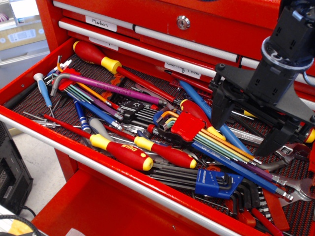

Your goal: Pick up violet Allen key

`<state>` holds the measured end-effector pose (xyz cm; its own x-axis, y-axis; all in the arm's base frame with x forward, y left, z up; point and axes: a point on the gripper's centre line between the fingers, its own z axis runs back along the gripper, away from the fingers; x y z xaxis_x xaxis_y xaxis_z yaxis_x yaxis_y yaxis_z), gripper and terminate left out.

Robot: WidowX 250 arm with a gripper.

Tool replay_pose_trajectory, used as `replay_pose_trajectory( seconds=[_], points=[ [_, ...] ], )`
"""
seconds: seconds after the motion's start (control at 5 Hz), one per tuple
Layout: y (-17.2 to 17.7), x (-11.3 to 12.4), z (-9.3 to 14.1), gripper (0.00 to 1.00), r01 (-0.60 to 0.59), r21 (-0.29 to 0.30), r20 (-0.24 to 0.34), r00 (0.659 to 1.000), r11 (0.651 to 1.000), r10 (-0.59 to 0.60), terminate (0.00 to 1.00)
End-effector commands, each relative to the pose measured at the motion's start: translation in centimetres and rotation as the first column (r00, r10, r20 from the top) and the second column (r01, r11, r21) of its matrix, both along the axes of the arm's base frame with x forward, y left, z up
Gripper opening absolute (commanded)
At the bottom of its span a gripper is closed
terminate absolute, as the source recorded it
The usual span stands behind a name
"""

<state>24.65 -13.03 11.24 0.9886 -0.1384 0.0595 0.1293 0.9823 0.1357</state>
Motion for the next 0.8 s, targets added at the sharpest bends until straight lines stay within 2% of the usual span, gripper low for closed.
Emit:
replay_pose_trajectory(
  seconds=[0.0,0.2,0.4,0.6],
  points=[
    [0.0,0.0,0.0,1.0,0.0,0.0,0.0,1.0,1.0,0.0,0.0],
    [5.0,2.0,0.1,1.0,0.191,0.065,-0.035,0.981,0.979,-0.189,0.0],
    [8.9,4.2,0.0,1.0,0.304,0.125,-0.038,0.953,0.944,-0.301,0.0],
    [13.7,6.7,-0.8,1.0,0.444,0.132,-0.054,0.896,0.886,-0.441,0.0]
  ],
)
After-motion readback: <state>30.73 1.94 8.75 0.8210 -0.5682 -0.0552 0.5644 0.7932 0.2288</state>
